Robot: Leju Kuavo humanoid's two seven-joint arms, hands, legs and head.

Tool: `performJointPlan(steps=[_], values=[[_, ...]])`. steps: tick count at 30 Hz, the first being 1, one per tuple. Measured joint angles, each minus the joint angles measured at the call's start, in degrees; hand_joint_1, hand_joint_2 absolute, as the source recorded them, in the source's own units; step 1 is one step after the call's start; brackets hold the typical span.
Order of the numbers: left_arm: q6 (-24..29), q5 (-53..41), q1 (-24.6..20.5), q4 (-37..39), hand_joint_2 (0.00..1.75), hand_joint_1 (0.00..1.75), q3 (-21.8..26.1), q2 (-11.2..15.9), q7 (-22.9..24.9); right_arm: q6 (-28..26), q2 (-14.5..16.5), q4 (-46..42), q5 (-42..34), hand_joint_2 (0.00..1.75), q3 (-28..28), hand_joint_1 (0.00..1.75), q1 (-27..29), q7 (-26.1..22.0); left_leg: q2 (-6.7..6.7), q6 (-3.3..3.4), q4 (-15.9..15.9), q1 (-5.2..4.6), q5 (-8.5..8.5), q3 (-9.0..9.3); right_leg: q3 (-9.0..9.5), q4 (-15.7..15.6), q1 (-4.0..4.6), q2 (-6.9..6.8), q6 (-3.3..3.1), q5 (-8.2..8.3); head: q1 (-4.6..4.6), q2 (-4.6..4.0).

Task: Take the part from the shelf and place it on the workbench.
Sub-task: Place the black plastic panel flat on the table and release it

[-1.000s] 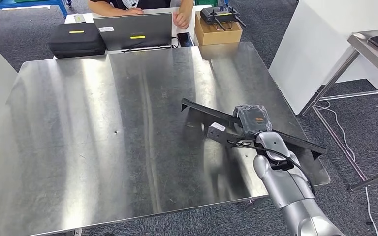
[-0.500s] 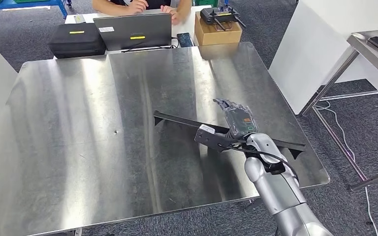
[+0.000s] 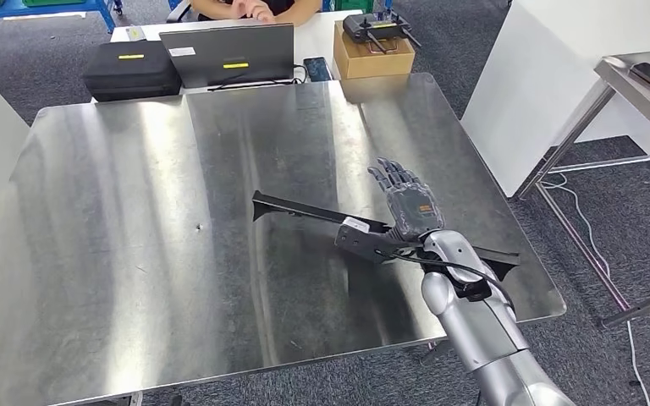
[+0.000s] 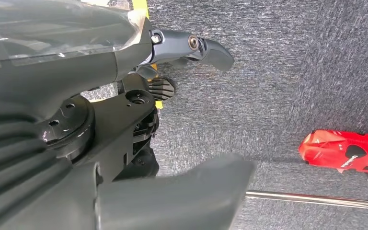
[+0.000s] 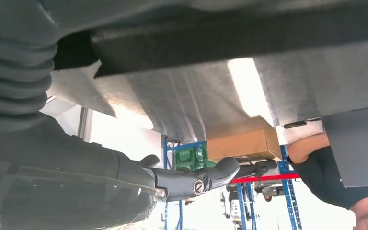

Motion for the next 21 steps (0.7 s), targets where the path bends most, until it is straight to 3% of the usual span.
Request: performJointPlan(steps=[4, 10, 21], values=[[-0.7, 0.2, 0.0, 0.0, 0.0, 0.0, 0.1, 0.0, 0.2, 0.5, -0.1, 0.0, -0.9, 0.0, 0.2, 0.0, 0.0, 0.4, -0.02, 0.0, 0.0, -0.01, 0.0, 0.04, 0.03, 0.0, 0.0, 0.0, -0.01, 0.0, 0.01, 0.0], [-1.1, -0.1, 0.1, 0.0, 0.0, 0.0, 0.1, 0.2, 1.4, 6.1, -0.8, 0.9, -4.4, 0.0, 0.5, 0.0, 0.1, 2.9, -0.05, 0.0, 0.0, -0.01, 0.0, 0.09, 0.09, 0.0, 0.0, 0.0, -0.01, 0.0, 0.0, 0.0], [-1.1, -1.0, -0.1, 0.0, 0.0, 0.0, 0.1, 0.2, 2.3, 7.6, -2.4, 2.4, -8.1, 0.0, 0.1, 0.0, 0.3, 4.3, -0.09, -0.05, 0.0, -0.05, -0.04, 0.28, 0.1, 0.0, -0.01, 0.0, -0.02, 0.0, 0.0, 0.0]])
